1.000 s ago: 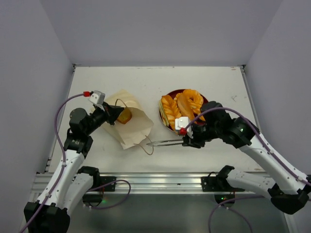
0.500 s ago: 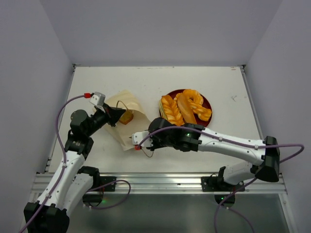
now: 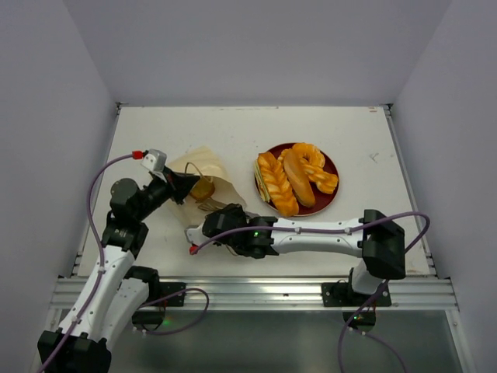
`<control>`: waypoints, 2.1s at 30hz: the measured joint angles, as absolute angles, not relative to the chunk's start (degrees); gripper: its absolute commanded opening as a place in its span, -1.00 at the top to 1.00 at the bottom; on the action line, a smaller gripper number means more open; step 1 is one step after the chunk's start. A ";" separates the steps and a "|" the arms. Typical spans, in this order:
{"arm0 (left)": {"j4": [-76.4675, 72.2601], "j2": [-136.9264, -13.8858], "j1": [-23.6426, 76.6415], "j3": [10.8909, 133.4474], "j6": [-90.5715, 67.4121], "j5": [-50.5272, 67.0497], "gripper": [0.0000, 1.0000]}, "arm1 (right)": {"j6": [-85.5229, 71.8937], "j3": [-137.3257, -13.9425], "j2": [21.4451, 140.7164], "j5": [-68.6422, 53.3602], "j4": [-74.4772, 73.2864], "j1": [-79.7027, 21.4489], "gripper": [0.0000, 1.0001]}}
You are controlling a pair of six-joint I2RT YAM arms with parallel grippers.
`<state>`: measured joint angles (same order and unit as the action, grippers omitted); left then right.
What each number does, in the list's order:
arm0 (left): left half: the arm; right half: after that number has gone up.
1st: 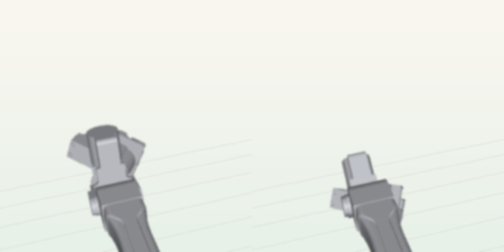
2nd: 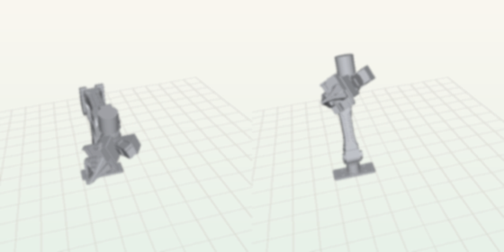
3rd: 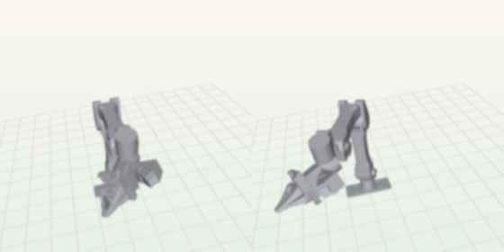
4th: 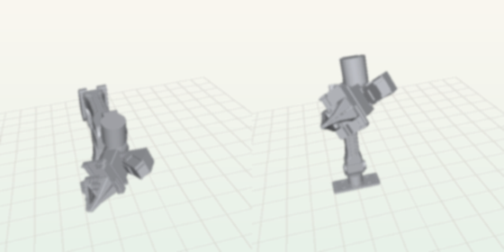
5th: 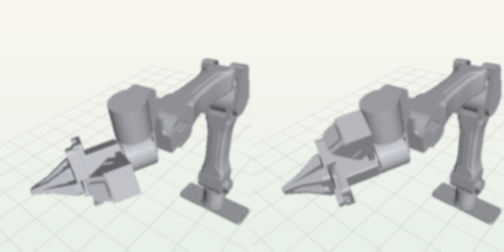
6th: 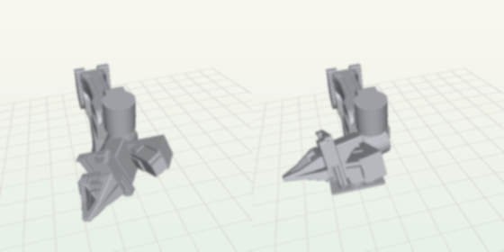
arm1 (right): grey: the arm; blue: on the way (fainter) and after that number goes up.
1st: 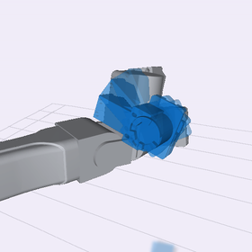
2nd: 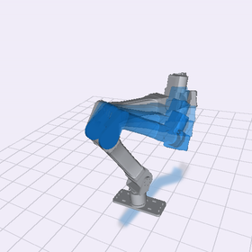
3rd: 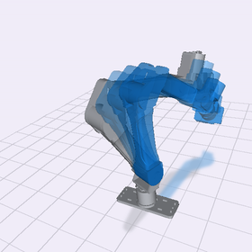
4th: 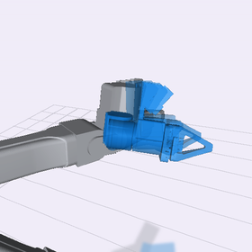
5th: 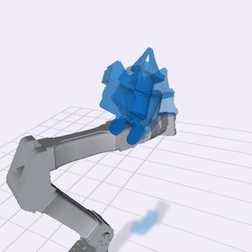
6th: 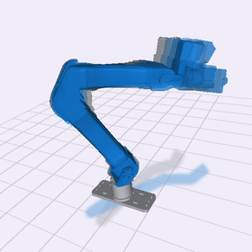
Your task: Take the fake bread out of the paper bag
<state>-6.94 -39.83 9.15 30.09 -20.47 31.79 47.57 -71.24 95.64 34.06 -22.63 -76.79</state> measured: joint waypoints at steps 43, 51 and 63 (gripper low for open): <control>-2.35 -37.17 9.41 30.09 -14.68 30.96 1.00 | 43.90 -71.59 92.62 30.87 -29.47 -76.75 1.00; 1.98 -34.39 9.41 29.06 -6.11 29.76 0.99 | 41.30 -68.62 80.47 23.05 -35.07 -76.75 1.00; 9.15 -29.76 9.41 28.40 10.92 33.61 0.95 | 40.62 -63.75 70.48 14.76 -42.76 -76.75 1.00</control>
<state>9.15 -29.76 9.41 28.40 10.92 33.61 40.62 -63.75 70.48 14.76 -42.76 -76.75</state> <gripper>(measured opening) 0.029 0.254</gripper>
